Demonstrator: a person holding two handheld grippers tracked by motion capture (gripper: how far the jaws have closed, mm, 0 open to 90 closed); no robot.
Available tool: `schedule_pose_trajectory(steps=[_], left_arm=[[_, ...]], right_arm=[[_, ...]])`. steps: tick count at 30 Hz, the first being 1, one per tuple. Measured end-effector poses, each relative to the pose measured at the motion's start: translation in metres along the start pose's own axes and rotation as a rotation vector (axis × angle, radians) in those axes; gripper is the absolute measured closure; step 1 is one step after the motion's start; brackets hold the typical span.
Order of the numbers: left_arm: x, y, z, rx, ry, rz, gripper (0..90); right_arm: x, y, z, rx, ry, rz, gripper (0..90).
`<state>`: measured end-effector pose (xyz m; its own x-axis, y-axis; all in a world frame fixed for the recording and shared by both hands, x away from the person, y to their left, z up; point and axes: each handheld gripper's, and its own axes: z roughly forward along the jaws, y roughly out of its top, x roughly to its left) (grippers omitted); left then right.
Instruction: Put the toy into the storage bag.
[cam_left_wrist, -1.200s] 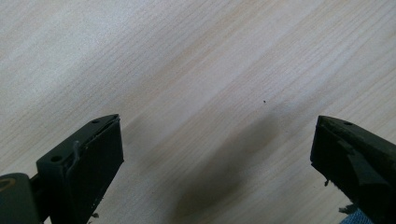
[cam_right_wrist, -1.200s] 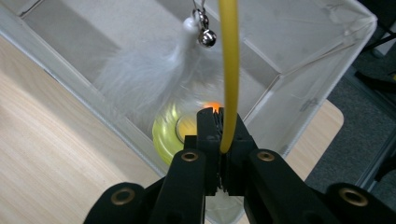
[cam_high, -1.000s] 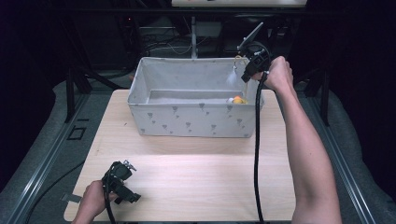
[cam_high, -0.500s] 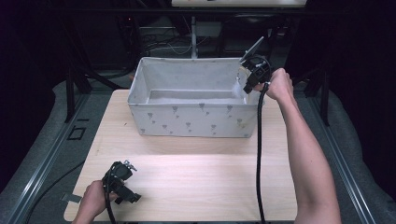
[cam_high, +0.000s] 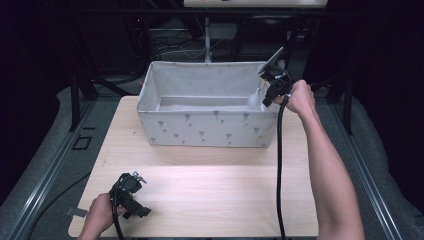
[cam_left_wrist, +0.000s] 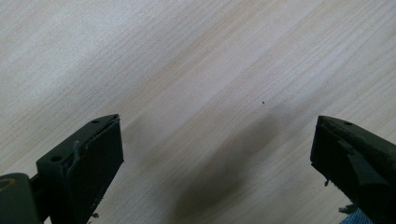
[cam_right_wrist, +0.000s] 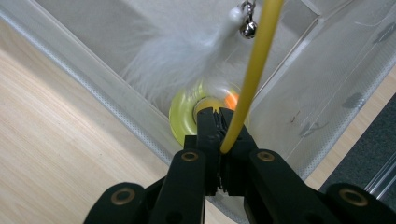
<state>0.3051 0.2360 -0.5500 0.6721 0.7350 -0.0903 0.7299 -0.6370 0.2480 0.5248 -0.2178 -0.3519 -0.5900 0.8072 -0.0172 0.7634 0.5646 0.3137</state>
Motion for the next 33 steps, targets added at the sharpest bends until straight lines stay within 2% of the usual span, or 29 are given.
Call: schedule_pose_trajectory(steps=[12, 24, 27, 33], left_arm=[[0.001, 0.0, 0.001, 0.013, -0.002, 0.001, 2.8], [0.002, 0.0, 0.001, 0.007, -0.006, -0.002, 2.7], [0.002, -0.001, 0.001, 0.006, -0.004, -0.008, 2.7], [0.002, 0.0, 0.001, 0.006, -0.006, -0.004, 2.7]], right_arm=[[-0.009, -0.007, 0.012, 0.021, 0.033, 0.023, 88.2], [-0.014, -0.002, 0.023, 0.055, 0.028, 0.054, 87.6], [-0.014, -0.002, 0.021, 0.039, 0.023, 0.053, 87.4], [-0.016, -0.002, 0.021, 0.055, 0.018, 0.052, 87.8]])
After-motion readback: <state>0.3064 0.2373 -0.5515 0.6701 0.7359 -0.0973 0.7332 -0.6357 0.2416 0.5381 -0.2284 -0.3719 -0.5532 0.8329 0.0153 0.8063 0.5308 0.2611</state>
